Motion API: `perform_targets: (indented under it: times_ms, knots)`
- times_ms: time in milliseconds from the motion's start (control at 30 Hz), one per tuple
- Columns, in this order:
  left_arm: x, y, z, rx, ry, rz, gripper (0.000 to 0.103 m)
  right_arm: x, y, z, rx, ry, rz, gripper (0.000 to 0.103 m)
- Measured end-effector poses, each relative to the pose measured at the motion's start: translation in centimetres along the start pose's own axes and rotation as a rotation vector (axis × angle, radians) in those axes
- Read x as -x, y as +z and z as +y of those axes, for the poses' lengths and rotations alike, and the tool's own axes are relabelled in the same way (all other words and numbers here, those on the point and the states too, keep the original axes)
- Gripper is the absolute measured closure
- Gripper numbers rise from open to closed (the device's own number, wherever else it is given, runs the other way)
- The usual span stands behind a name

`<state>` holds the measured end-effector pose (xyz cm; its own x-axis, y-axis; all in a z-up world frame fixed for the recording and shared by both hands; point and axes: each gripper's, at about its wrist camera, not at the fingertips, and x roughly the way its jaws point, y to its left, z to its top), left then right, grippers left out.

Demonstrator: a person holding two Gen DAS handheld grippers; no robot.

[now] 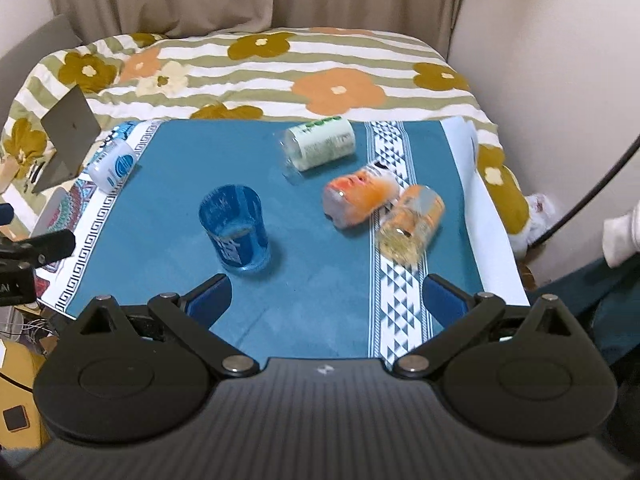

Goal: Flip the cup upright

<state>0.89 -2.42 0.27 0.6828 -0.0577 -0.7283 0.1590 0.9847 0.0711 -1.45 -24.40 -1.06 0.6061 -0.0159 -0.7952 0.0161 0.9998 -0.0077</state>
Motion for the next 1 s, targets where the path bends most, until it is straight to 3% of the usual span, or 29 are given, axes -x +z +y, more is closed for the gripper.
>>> perform_targets:
  times_ms: [1000]
  knots:
    - [1.3,-0.7,-0.7,-0.004,0.019,-0.026,0.000,0.3,-0.9,0.0,-0.028,0.015,0.003,0.000]
